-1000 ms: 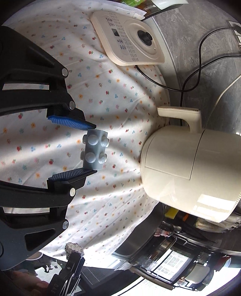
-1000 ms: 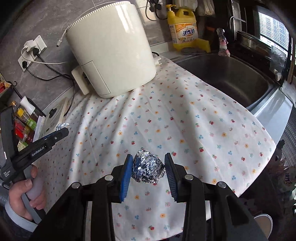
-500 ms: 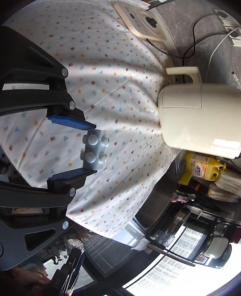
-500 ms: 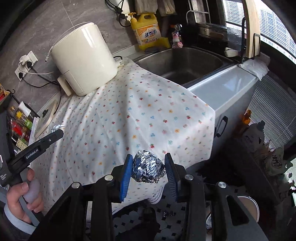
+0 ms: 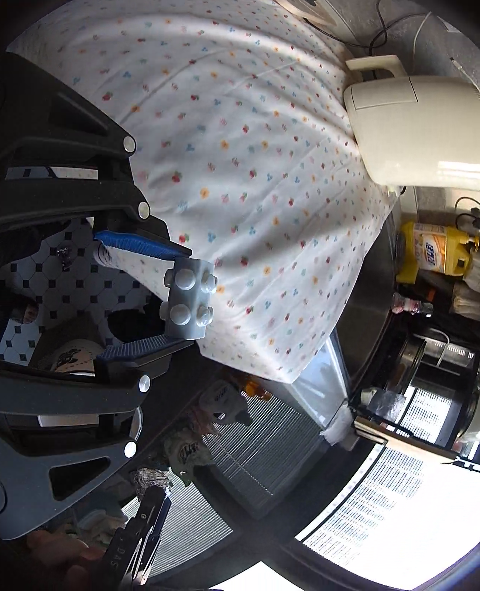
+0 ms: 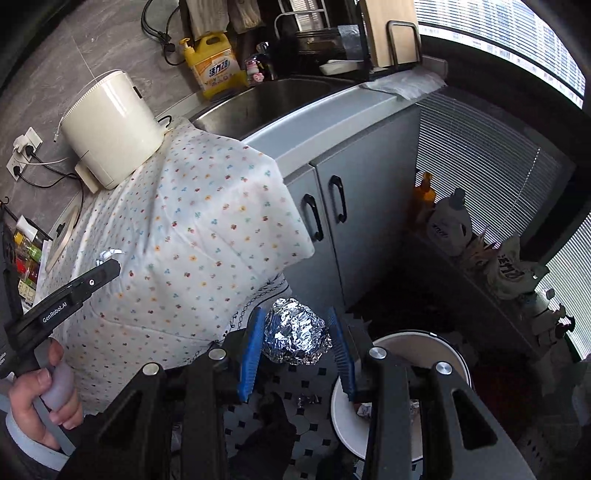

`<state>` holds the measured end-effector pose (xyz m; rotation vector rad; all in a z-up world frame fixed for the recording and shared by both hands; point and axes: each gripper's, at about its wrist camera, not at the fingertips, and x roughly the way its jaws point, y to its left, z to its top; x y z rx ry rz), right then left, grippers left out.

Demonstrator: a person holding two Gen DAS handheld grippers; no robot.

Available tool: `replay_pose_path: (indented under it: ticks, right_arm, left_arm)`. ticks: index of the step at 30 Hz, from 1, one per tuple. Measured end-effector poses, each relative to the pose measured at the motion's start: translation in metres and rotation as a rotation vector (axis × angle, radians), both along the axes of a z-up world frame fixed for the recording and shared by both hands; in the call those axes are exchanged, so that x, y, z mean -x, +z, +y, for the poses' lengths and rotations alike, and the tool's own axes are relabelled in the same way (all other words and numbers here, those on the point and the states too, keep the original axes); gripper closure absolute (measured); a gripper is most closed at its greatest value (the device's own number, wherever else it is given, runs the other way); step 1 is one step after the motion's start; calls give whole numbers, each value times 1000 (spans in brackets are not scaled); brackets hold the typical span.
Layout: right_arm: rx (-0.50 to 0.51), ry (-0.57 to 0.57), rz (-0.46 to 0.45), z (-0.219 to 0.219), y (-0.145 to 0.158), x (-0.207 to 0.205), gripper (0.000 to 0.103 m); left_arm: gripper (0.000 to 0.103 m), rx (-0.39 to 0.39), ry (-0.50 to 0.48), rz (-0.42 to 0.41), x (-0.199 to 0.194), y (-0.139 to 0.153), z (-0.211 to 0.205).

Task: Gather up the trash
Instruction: 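Carry the foil ball and pill blister in both tools over the bin, then open both tools to drop the foil ball and blister into the bin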

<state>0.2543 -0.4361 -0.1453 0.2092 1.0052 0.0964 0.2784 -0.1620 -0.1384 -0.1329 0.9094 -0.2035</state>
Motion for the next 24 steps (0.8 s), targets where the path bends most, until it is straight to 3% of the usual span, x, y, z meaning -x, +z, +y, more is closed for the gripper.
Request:
replay_pose_path:
  ticks: [3, 7, 14, 24]
  right_arm:
    - [2, -40, 19, -27, -7, 15, 63]
    - [18, -105, 30, -62, -14, 36, 44]
    - [5, -190, 53, -113, -25, 71, 42]
    - [-23, -297, 50, -151, -30, 113, 42]
  left_arm:
    - [62, 9, -35, 11, 7, -8, -29]
    - [62, 18, -88, 34, 18, -22, -66]
    - [62, 20, -193, 80, 37, -39, -123]
    - [62, 19, -371, 137, 61, -54, -195]
